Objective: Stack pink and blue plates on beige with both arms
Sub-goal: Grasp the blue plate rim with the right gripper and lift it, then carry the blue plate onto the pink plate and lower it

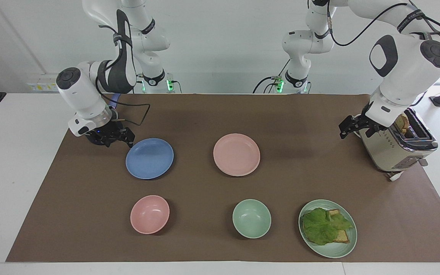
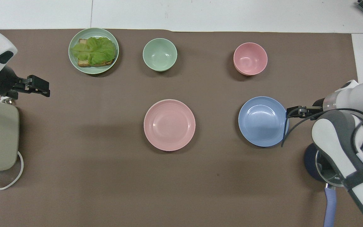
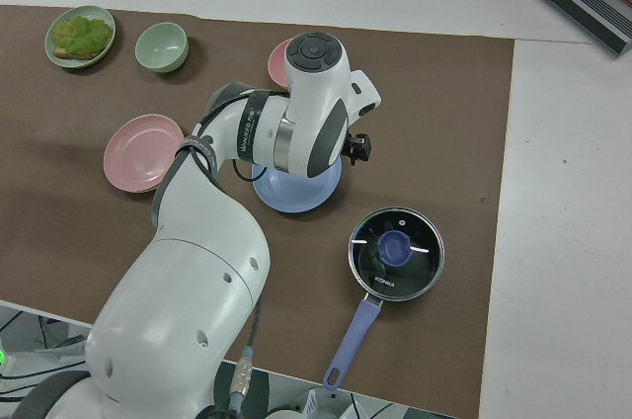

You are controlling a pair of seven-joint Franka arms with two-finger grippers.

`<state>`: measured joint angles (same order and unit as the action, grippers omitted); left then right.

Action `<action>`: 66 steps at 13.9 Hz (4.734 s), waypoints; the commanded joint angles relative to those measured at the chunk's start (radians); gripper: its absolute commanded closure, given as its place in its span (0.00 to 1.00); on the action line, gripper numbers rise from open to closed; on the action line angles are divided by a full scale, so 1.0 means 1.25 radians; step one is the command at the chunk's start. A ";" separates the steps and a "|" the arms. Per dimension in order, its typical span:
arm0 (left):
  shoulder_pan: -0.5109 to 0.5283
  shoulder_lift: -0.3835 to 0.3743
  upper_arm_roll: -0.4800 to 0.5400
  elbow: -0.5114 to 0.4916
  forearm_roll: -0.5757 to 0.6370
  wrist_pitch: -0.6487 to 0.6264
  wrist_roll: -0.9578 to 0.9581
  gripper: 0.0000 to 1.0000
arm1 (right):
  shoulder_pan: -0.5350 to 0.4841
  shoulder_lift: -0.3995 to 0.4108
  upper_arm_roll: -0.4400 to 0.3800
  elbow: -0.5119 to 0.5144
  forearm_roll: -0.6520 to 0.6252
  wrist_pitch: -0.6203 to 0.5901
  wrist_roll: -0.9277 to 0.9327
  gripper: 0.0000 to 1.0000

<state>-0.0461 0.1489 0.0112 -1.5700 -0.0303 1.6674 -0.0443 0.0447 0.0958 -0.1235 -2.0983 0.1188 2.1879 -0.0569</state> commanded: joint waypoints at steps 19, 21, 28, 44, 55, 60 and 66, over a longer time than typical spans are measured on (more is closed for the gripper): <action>0.022 -0.147 -0.007 -0.096 0.009 -0.038 0.002 0.00 | -0.045 0.085 0.001 0.025 0.115 0.022 -0.222 1.00; 0.022 -0.147 -0.007 -0.096 0.009 -0.037 0.002 0.00 | -0.049 0.057 0.001 0.057 0.115 -0.036 -0.232 1.00; 0.025 -0.149 -0.007 -0.096 0.009 -0.037 0.002 0.00 | -0.035 -0.004 0.014 0.210 0.106 -0.275 -0.182 1.00; 0.027 -0.147 -0.007 -0.096 0.009 -0.038 0.002 0.00 | 0.357 0.096 0.030 0.234 0.082 -0.089 0.423 1.00; 0.027 -0.147 -0.007 -0.096 0.009 -0.038 0.002 0.00 | 0.432 0.132 0.033 0.140 0.093 0.041 0.417 1.00; 0.027 -0.149 -0.005 -0.096 0.009 -0.038 0.002 0.00 | 0.431 0.138 0.033 0.140 0.142 0.056 0.393 1.00; 0.027 -0.147 -0.007 -0.096 0.009 -0.038 0.002 0.00 | 0.423 0.147 0.031 0.123 0.157 0.082 0.325 1.00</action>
<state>-0.0214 -0.0146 0.0099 -1.6656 -0.0292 1.6065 -0.0450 0.5852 0.2795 -0.0863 -1.9334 0.2767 2.2642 0.4024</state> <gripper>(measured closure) 0.000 0.952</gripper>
